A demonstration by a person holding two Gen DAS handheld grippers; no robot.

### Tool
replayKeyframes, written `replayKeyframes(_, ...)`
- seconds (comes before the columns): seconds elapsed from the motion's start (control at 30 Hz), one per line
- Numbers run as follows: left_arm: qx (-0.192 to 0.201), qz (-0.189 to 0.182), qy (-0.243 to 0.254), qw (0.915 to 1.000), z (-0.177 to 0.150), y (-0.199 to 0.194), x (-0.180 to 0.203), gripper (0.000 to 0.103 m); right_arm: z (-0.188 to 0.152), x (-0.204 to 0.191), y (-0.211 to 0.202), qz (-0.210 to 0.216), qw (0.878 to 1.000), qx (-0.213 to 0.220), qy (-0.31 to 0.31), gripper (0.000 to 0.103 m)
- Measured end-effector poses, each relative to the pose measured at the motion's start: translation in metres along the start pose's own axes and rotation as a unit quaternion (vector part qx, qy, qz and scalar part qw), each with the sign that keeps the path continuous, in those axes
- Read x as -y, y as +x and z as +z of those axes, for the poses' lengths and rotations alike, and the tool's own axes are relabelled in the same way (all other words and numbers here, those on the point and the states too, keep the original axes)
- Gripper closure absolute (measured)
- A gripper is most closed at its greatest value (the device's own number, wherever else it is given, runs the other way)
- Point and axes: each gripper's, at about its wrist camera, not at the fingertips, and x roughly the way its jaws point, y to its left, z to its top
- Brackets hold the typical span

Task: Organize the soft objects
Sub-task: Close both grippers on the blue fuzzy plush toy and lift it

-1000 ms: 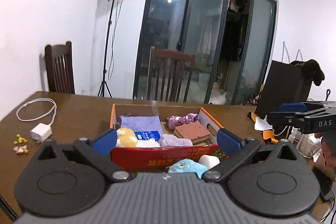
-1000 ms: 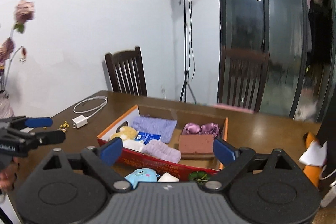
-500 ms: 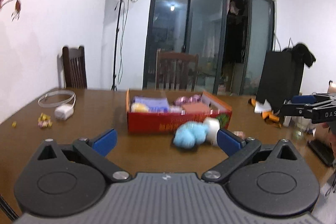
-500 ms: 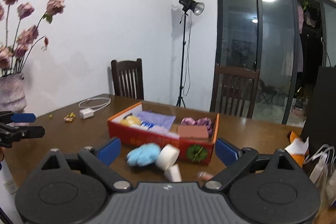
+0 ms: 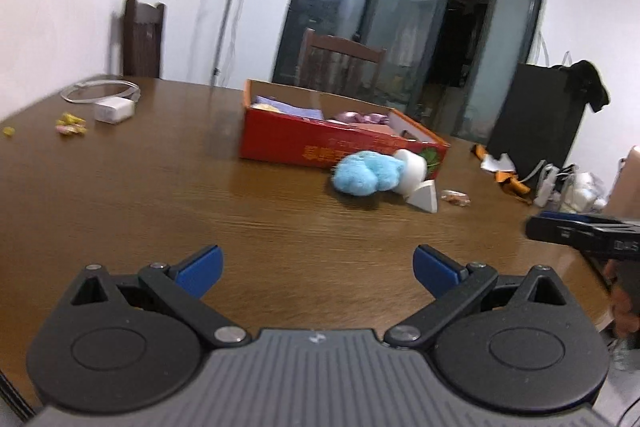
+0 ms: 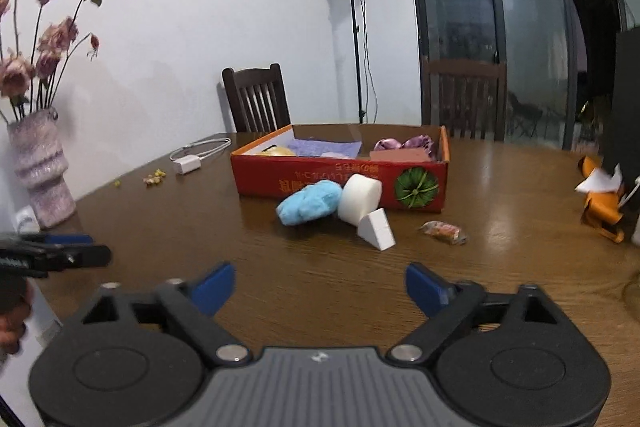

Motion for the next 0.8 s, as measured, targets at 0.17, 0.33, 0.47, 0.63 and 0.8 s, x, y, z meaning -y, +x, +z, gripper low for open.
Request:
replayKeyframes(0.17, -0.016, -0.033, -0.002, 0.9993, 0.017, 0.038, 0.003, 0.000, 0.009, 0.005, 0.028, 0.002, 1.000, 0.000, 0.026, 0.039)
replayKeyframes(0.33, -0.020, -0.049, -0.001, 0.9986, 0.037, 0.089, 0.007, 0.000, 0.025, 0.004, 0.072, 0.011, 1.000, -0.007, 0.014, 0.047)
replayKeyframes(0.47, -0.038, -0.068, 0.016, 0.9968, 0.059, 0.135, 0.009, 0.002, 0.044, 0.008, 0.112, 0.025, 1.000, -0.014, 0.013, 0.054)
replayKeyframes(0.63, -0.069, -0.093, 0.026, 0.9929, 0.077, 0.185, 0.004, 0.014, 0.068, 0.020, 0.165, 0.034, 0.999, -0.025, 0.029, 0.061)
replayKeyframes(0.8, -0.108, -0.112, 0.008, 0.9877, 0.075, 0.213, -0.006, 0.030, 0.081, 0.023, 0.214, 0.038, 0.997, -0.064, 0.008, 0.065)
